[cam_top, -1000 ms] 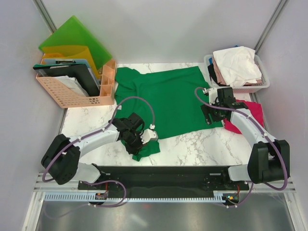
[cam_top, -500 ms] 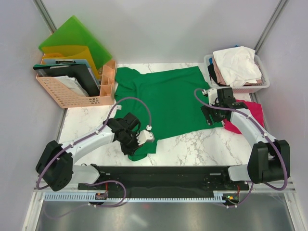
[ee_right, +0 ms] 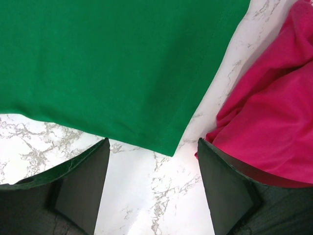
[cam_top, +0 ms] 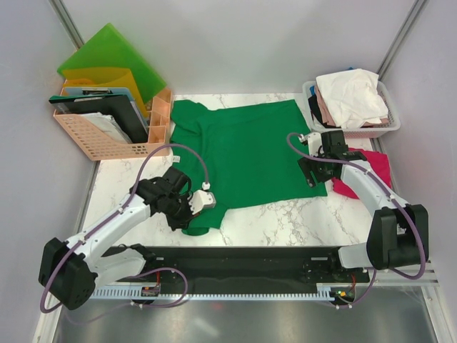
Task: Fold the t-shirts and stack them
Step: Flatten out the tshirt
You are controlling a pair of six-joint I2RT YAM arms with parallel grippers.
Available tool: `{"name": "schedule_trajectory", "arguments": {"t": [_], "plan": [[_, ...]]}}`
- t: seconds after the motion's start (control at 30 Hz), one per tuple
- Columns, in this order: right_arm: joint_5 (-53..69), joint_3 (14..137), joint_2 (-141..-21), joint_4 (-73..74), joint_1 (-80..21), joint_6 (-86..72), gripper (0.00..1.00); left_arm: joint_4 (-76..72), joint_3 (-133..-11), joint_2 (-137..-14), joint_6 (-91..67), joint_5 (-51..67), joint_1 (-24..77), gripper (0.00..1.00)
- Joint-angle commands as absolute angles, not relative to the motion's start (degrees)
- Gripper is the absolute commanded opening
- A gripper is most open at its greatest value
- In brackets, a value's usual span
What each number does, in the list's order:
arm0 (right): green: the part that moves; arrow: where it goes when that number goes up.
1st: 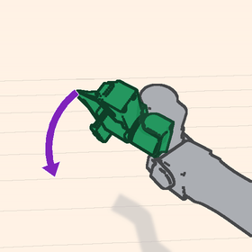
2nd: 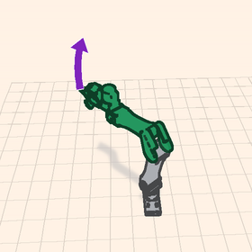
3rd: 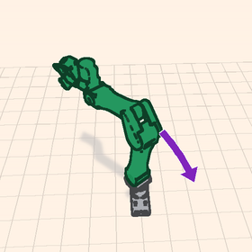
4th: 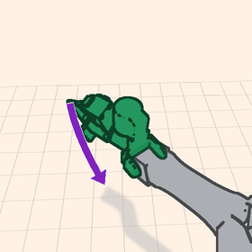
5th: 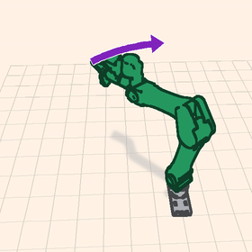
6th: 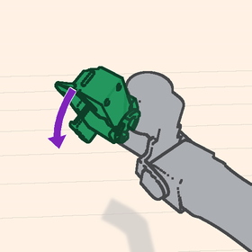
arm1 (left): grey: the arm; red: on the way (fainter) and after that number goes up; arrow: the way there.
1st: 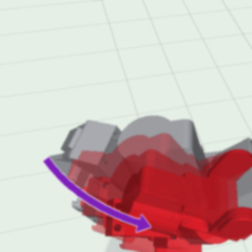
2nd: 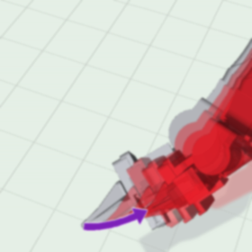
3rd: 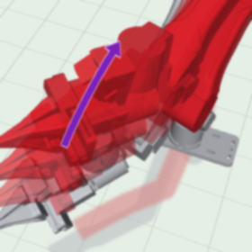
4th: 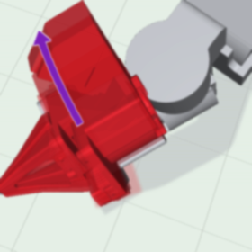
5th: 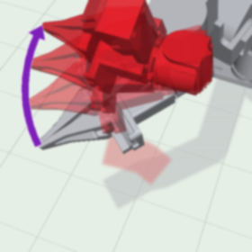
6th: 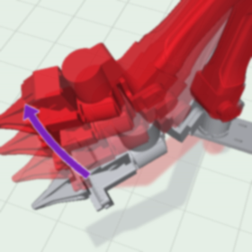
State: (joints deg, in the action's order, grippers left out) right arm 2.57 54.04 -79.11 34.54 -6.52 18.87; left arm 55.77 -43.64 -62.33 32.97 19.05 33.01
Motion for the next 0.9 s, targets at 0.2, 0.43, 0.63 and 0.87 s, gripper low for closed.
{"name": "schedule_trajectory", "arguments": {"t": [0.2, 0.43, 0.63, 0.87], "plan": [[3.4, 54.8, -80.0, 35.0, -6.3, 19.9, 0.79, 60.2, -43.9, -59.3, 36.7, 18.4, 31.3, 0.02], [3.0, 53.7, -79.4, 34.5, -6.3, 20.4, 0.79, 60.2, -45.3, -60.6, 36.2, 19.6, 30.6, 0.02], [1.4, 53.6, -80.1, 32.9, -6.3, 20.7, 0.8, 61.8, -49.5, -60.5, 34.9, 20.8, 30.6, 0.63], [2.1, 53.7, -81.1, 32.5, -6.2, 20.7, 0.8, 59.4, -54.8, -56.6, 33.8, 13.5, 29.7, 0.71]]}}
